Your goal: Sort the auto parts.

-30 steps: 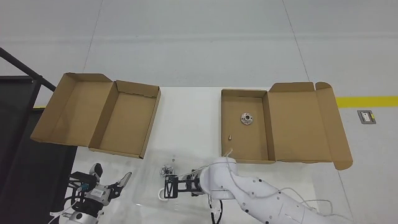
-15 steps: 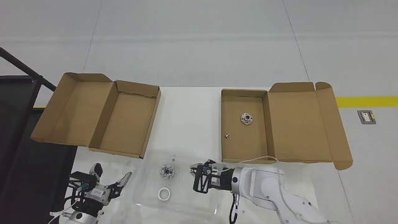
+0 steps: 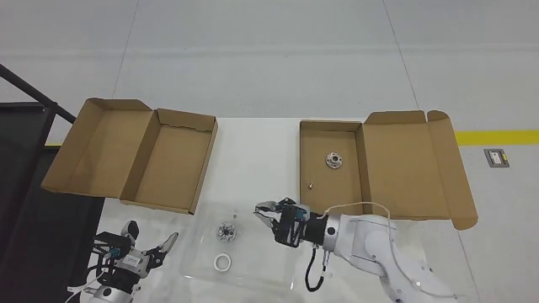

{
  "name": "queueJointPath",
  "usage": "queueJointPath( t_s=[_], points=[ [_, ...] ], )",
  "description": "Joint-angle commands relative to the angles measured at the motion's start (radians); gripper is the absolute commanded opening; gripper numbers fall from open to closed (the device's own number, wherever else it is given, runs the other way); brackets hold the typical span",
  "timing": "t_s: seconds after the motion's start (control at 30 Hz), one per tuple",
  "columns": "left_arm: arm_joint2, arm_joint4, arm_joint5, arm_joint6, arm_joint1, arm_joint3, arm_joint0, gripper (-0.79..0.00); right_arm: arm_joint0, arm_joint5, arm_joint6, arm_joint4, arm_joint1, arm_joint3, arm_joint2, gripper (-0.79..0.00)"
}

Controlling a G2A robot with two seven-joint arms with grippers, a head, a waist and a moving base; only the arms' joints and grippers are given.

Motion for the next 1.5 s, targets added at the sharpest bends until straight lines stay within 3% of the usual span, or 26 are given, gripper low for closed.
queueJointPath(
  t_s=[0.0,0.23,0.37,0.43,0.53,0.6,0.67,0.8,1.1,1.27,1.4,1.47],
  points=[
    [0.0,0.0,0.0,0.0,0.0,0.0,0.0,0.0,-0.018,0.0,-0.168,-0.008,0.004,-0.002,0.036,-0.785],
    [0.0,0.0,0.0,0.0,0.0,0.0,0.0,0.0,-0.036,-0.065,-0.561,-0.101,0.011,0.014,0.068,-0.785],
    [0.0,0.0,0.0,0.0,0.0,0.0,0.0,0.0,-0.028,-0.098,-0.609,-0.152,0.014,0.05,0.077,-0.785],
    [0.0,0.0,0.0,0.0,0.0,0.0,0.0,0.0,-0.033,-0.048,-0.532,-0.153,0.016,0.072,0.1,-0.785],
    [0.0,0.0,0.0,0.0,0.0,0.0,0.0,0.0,-0.05,0.025,-0.322,-0.086,0.016,0.091,0.141,-0.785],
    [0.0,0.0,0.0,0.0,0.0,0.0,0.0,0.0,-0.053,0.117,-0.149,-0.049,0.017,0.116,0.187,-0.785],
    [0.0,0.0,0.0,0.0,0.0,0.0,0.0,0.0,-0.057,0.267,0.115,-0.078,0.015,0.116,0.206,-0.785],
    [0.0,0.0,0.0,0.0,0.0,0.0,0.0,0.0,-0.023,0.321,0.411,0.031,0.007,0.161,0.226,-0.785],
    [0.0,0.0,0.0,0.0,0.0,0.0,0.0,0.0,0.065,0.261,0.636,0.23,-0.009,0.358,0.218,-0.785],
    [0.0,0.0,0.0,0.0,0.0,0.0,0.0,0.0,0.105,0.238,0.664,0.278,-0.017,0.423,0.206,-0.776],
    [0.0,0.0,0.0,0.0,0.0,0.0,0.0,0.0,0.126,0.236,0.705,0.298,-0.021,0.461,0.199,-0.628],
    [0.0,0.0,0.0,0.0,0.0,0.0,0.0,0.0,0.133,0.231,0.712,0.31,-0.022,0.473,0.196,-0.597]
  ],
)
